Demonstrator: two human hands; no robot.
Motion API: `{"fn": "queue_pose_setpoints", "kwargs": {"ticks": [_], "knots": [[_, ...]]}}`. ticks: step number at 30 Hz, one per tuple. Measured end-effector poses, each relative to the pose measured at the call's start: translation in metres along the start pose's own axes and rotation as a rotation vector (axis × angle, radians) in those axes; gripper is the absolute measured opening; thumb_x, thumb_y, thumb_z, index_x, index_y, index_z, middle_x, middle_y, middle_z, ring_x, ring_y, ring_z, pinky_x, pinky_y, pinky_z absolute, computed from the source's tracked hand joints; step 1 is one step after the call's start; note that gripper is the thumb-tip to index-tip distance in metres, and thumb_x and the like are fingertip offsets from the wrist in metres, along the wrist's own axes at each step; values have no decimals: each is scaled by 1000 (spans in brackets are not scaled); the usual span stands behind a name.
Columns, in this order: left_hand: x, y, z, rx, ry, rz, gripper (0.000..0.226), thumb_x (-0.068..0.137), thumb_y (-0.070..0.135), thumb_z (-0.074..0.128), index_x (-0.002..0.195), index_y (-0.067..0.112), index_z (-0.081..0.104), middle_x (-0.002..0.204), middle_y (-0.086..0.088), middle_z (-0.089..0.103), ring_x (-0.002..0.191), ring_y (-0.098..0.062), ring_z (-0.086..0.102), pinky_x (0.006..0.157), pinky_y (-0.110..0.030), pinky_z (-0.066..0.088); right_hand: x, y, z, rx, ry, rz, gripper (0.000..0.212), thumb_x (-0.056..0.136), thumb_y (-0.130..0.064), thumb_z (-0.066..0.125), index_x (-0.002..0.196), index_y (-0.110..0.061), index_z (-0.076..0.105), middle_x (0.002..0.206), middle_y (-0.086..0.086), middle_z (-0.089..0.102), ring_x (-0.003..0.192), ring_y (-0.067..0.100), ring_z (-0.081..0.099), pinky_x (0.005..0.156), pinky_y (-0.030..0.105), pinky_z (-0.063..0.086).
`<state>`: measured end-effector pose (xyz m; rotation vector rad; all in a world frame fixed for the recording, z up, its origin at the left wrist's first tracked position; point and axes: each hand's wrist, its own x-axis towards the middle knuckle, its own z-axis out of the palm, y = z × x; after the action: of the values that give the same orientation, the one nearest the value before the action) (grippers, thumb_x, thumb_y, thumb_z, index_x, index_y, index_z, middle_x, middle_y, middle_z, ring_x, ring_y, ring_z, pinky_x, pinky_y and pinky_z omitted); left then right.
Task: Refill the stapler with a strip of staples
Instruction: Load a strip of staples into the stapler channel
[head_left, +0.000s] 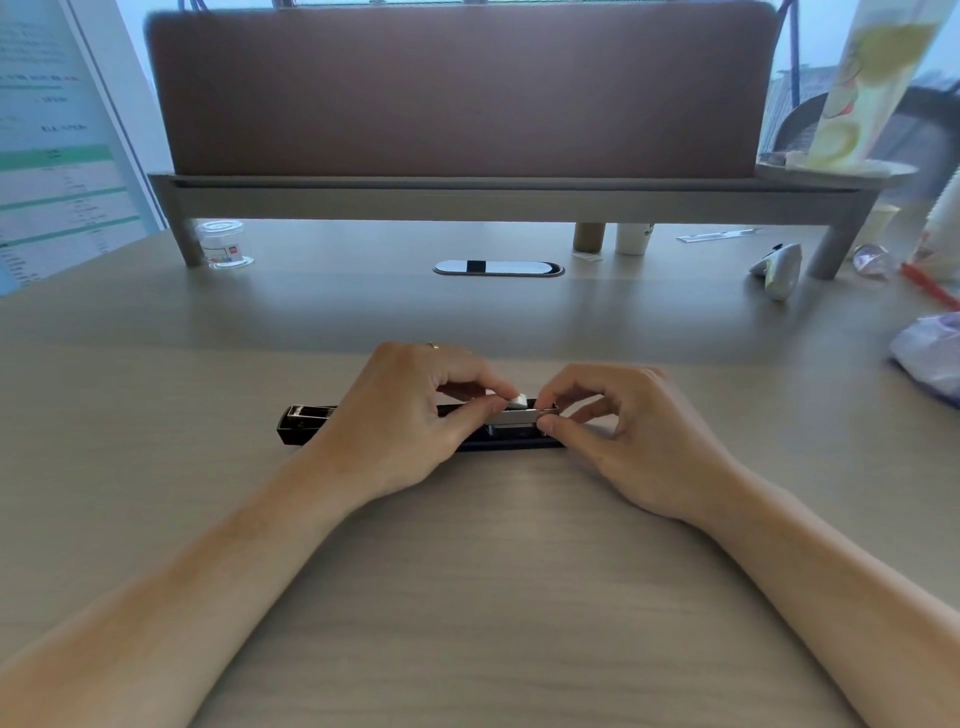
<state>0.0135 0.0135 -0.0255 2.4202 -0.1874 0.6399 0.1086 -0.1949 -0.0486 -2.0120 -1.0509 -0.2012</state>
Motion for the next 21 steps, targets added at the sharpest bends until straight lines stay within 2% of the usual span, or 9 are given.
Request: {"fn": "queue_pose_setpoints", "kwargs": {"ticks": [13, 21], "knots": [[0, -1, 0, -21, -9, -26, 14, 89, 20, 79, 96, 31, 84, 89, 16, 80, 85, 3, 75, 79, -6, 50, 0, 1, 0, -6, -2, -7, 9, 91, -14, 77, 88, -23, 76, 86, -9, 77, 88, 7, 73, 79, 23, 61], [0, 0, -1, 31, -56, -30, 15, 90, 24, 77, 96, 36, 84, 90, 19, 81, 90, 3, 73, 80, -7, 49, 0, -1, 0, -6, -8, -11, 8, 91, -14, 77, 88, -21, 76, 85, -9, 77, 88, 8, 73, 80, 24, 60]]}}
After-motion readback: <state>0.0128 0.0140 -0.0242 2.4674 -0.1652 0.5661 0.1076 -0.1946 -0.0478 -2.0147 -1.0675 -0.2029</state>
